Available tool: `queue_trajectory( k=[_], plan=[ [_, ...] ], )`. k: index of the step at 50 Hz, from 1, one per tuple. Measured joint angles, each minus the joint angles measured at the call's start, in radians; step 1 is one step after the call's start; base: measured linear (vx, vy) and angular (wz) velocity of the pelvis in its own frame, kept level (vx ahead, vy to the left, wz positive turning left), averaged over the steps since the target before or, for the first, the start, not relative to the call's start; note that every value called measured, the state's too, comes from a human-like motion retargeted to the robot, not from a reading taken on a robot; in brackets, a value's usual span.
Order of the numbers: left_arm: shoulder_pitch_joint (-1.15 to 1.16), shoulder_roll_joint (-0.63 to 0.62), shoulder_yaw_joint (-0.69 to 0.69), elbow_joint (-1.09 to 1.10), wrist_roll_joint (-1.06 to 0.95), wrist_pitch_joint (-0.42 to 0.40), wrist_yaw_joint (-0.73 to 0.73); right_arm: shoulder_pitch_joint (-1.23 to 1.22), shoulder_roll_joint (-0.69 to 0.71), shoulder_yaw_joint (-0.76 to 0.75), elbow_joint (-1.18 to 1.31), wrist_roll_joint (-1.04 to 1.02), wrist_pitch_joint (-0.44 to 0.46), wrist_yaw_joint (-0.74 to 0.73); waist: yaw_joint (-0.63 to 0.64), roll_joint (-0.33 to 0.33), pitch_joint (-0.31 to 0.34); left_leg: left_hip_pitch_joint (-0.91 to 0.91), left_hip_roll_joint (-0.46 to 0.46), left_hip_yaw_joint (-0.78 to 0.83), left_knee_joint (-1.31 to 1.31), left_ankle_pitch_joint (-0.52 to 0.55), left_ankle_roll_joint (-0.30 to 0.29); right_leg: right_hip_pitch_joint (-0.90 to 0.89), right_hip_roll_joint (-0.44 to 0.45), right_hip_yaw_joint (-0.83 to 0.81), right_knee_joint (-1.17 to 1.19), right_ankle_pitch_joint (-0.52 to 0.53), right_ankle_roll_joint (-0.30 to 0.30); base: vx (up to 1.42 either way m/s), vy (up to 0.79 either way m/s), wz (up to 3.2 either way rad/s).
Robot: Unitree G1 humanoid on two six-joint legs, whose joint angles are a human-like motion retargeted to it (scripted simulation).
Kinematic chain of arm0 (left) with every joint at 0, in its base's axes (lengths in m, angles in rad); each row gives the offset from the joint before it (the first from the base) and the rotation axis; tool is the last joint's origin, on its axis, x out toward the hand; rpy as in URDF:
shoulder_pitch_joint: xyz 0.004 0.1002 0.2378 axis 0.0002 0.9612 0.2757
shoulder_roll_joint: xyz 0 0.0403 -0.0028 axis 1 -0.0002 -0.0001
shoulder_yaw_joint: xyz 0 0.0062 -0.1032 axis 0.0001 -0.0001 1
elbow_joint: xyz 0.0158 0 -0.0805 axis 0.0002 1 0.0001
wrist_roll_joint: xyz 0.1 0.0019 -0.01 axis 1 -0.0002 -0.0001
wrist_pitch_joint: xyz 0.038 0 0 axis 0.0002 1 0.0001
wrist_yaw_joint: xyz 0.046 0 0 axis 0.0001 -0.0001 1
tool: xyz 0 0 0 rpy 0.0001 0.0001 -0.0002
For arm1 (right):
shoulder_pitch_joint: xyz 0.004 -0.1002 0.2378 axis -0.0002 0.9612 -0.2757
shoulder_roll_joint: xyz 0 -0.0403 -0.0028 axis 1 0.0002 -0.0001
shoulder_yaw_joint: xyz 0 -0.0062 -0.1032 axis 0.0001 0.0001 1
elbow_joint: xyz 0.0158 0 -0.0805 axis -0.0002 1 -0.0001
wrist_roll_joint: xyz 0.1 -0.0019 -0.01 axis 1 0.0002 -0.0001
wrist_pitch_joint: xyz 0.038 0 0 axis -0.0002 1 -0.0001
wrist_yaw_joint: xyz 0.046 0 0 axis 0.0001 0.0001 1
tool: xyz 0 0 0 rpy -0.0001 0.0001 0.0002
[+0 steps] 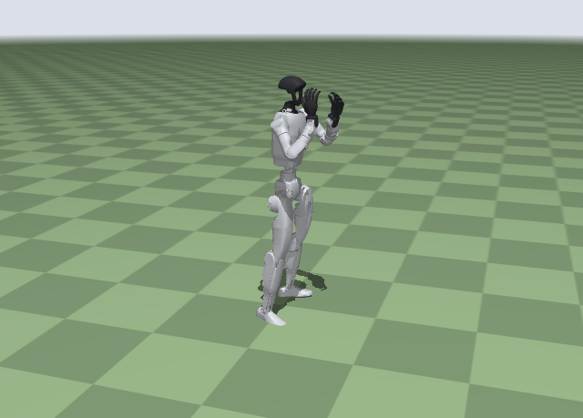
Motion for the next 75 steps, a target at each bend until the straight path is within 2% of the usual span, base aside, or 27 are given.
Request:
queue_trajectory(
  k=[2,5,7,11,14,17,21,25,28,32,36,39,44,48,55,60,67,70,75],
  plan=[
    [0.024,-0.011,0.010,-0.001,-0.037,0.001,-0.013,-0.013,-0.005,-0.031,-0.006,-0.096,0.040,-0.017,0.000,-0.004,-0.001,0.003,-0.001,0.008,0.001,-0.002,0.001,-0.001,0.001,0.008,-0.001,0.002,0.000,-0.01,0.02,-0.20],
    [0.006,-0.011,0.020,-0.084,0.027,-0.036,0.001,0.017,-0.006,-0.041,0.049,-0.132,0.070,-0.031,0.004,-0.011,0.000,0.005,0.003,0.016,-0.001,-0.002,0.000,-0.005,0.006,0.016,-0.003,0.006,0.000,0.00,0.00,0.00],
    [-0.035,-0.009,0.026,-0.171,0.116,-0.061,0.021,0.058,-0.003,-0.025,0.135,-0.049,0.062,-0.006,0.006,-0.015,0.000,0.004,0.007,0.019,-0.004,0.000,-0.003,-0.008,0.013,0.017,-0.006,0.008,0.000,0.00,0.00,0.00],
    [-0.125,-0.003,0.037,-0.304,0.275,-0.074,0.051,0.111,-0.017,0.015,0.310,0.226,0.018,0.137,0.001,-0.017,-0.001,0.000,0.016,0.021,-0.009,0.005,-0.010,-0.012,0.025,0.014,-0.010,0.011,0.000,0.00,0.00,0.00],
    [-0.129,0.011,0.030,-0.310,0.310,-0.066,0.067,0.122,-0.042,0.022,0.319,0.287,0.005,0.185,-0.007,-0.012,-0.004,-0.003,0.018,0.020,-0.011,0.008,-0.011,-0.013,0.028,0.012,-0.013,0.013,0.000,0.00,0.00,0.00],
    [-0.065,0.028,0.018,-0.226,0.266,-0.052,0.076,0.090,-0.060,-0.010,0.231,0.201,0.003,0.139,-0.024,-0.003,-0.002,-0.002,0.017,0.018,-0.012,0.010,-0.009,-0.011,0.025,0.010,-0.013,0.011,0.000,0.00,0.00,0.00],
    [0.038,0.025,0.024,-0.048,0.137,-0.012,0.038,0.004,-0.067,-0.085,0.071,-0.010,0.044,0.062,-0.056,0.009,0.004,0.003,0.011,0.016,-0.009,0.009,-0.002,-0.006,0.017,0.011,-0.010,0.006,0.000,0.00,0.00,0.00],
    [0.071,0.029,0.037,-0.045,0.163,-0.024,0.052,-0.023,-0.073,-0.111,0.014,-0.116,0.064,0.053,-0.082,0.019,0.005,0.005,0.012,0.024,-0.007,0.010,-0.004,-0.007,0.020,0.020,-0.012,0.006,0.000,0.00,-0.01,-0.04],
    [0.023,0.029,0.049,-0.166,0.242,-0.063,0.075,0.021,-0.073,-0.056,0.116,-0.051,0.068,0.078,-0.096,0.027,0.007,0.006,0.023,0.037,-0.007,0.014,-0.014,-0.012,0.033,0.028,-0.016,0.009,0.000,-0.01,-0.07,-0.19],
    [-0.085,0.036,0.072,-0.302,0.354,-0.083,0.099,0.030,-0.075,0.043,0.325,0.198,0.012,0.169,-0.120,0.046,0.013,0.006,0.038,0.052,-0.007,0.018,-0.030,-0.019,0.053,0.037,-0.019,0.011,0.000,-0.01,-0.08,-0.17],
    [-0.095,0.056,0.083,-0.318,0.416,-0.077,0.133,0.015,-0.060,0.037,0.296,0.193,-0.020,0.142,-0.139,0.064,0.009,0.004,0.046,0.064,-0.006,0.022,-0.033,-0.024,0.064,0.046,-0.025,0.017,0.000,0.00,-0.03,-0.09],
    [-0.030,0.072,0.094,-0.238,0.367,-0.063,0.130,-0.037,-0.048,-0.024,0.169,0.091,-0.020,0.109,-0.154,0.071,0.010,0.000,0.047,0.064,-0.004,0.024,-0.031,-0.027,0.065,0.047,-0.027,0.017,0.000,0.00,0.00,0.00],
    [0.085,0.056,0.117,-0.060,0.114,-0.011,0.011,-0.112,-0.047,-0.087,-0.006,-0.047,0.025,0.080,-0.163,0.067,0.012,-0.004,0.039,0.056,-0.003,0.025,-0.022,-0.025,0.055,0.042,-0.029,0.016,0.000,0.00,0.00,0.00],
    [0.119,0.058,0.139,-0.130,0.115,-0.040,0.024,-0.060,-0.039,-0.049,0.029,-0.004,0.031,0.091,-0.154,0.060,0.013,-0.008,0.039,0.048,-0.004,0.026,-0.025,-0.023,0.053,0.033,-0.033,0.017,0.000,0.00,0.00,0.00],
    [0.064,0.093,0.204,-0.399,0.305,-0.094,0.099,0.009,-0.007,0.075,0.401,0.217,0.031,0.215,-0.103,0.049,0.013,-0.019,0.044,0.026,0.001,0.025,-0.035,-0.016,0.054,0.008,-0.033,0.017,0.000,0.00,0.00,0.14],
    [0.159,0.131,0.225,-0.410,0.331,-0.091,0.157,-0.046,0.039,0.103,0.277,0.130,-0.005,0.185,-0.065,0.042,0.002,-0.033,0.029,-0.011,0.009,0.019,-0.031,-0.002,0.030,-0.024,-0.034,0.012,0.000,0.02,0.06,0.38],
    [0.390,0.176,0.218,-0.246,0.042,-0.059,0.019,-0.247,0.126,0.170,0.042,-0.034,0.021,0.181,-0.025,0.011,-0.018,-0.042,-0.006,-0.084,0.015,0.010,-0.024,0.035,-0.020,-0.091,-0.023,-0.008,0.000,0.04,0.09,0.54],
    [0.437,0.202,0.260,-0.325,0.111,-0.093,0.069,-0.256,0.149,0.213,0.085,-0.070,0.035,0.166,0.013,-0.003,-0.024,-0.043,-0.011,-0.105,0.014,0.008,-0.025,0.045,-0.028,-0.112,-0.016,-0.013,0.000,0.04,0.05,0.37],
    [0.411,0.266,0.397,-0.537,0.261,-0.113,0.150,-0.192,0.171,0.241,0.374,-0.045,0.077,0.207,0.108,-0.033,-0.038,-0.045,-0.015,-0.129,0.018,0.000,-0.029,0.057,-0.036,-0.136,-0.008,-0.021,0.000,0.04,0.03,0.26]
  ],
)
